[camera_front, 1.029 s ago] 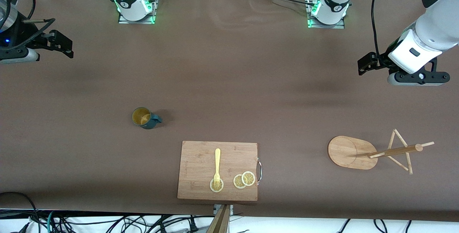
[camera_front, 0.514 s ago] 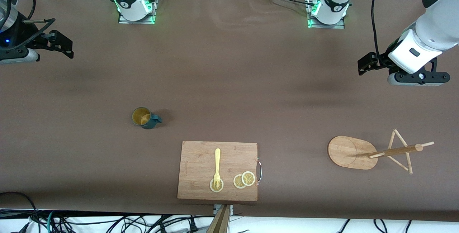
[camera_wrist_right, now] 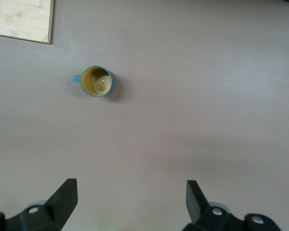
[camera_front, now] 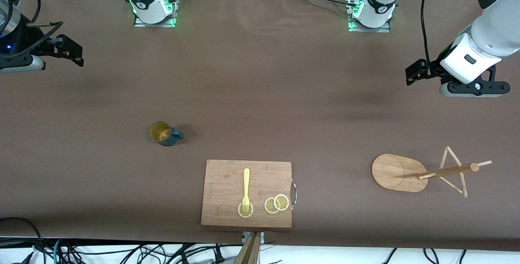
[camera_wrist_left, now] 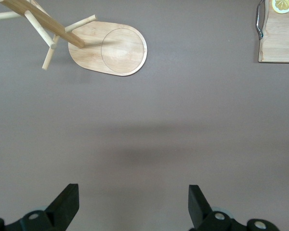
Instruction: Pass cup and hang on rack
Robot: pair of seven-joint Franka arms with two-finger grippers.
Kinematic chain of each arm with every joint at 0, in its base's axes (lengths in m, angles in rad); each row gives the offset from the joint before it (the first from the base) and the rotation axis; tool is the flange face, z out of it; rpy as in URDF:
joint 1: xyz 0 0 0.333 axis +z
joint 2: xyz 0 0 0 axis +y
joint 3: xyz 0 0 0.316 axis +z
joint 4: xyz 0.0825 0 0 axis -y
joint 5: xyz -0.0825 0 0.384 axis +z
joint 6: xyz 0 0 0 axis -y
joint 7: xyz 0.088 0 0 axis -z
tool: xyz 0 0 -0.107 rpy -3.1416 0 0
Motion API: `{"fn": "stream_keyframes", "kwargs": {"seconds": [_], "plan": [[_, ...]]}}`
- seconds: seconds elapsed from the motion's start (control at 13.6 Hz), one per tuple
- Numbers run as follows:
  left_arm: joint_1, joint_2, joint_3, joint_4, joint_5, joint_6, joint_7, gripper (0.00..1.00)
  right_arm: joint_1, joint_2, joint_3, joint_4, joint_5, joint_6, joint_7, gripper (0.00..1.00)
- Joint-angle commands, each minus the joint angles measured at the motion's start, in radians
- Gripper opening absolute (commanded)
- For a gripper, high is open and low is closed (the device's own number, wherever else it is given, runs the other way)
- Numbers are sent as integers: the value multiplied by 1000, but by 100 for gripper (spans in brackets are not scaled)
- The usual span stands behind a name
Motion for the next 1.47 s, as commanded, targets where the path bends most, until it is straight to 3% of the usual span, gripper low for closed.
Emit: {"fn": "stream_keyframes", "kwargs": {"seconds": [0.0,0.22,0.44,0.73,0.96,1.1,1.25,1.4], "plan": [[6,-1,-5,14,-8,-15,0,100,-5,6,8,19,-2,-4,12,100],[6,-1,-5,14,-8,-14,0,100,-5,6,6,19,-1,-1,12,100],[6,-1,-5,14,-8,-15,0,100,-17,52,-1,16,70,77,-7,100],[1,0,-8,14,-7,-12,0,100,-24,71,-26,16,114,69,-11,100],[-3,-1,-10,15,-5,-12,-1,100,-13,228,-23,14,101,10,-8,100],[-3,0,-10,15,-5,-11,0,100,-17,243,-23,2,85,-40,-18,100],[-5,0,-10,15,-5,-9,0,100,-19,246,-25,-36,90,23,-19,100],[-5,0,-11,23,-5,-8,0,100,-13,247,-21,-134,87,179,-18,100]]}}
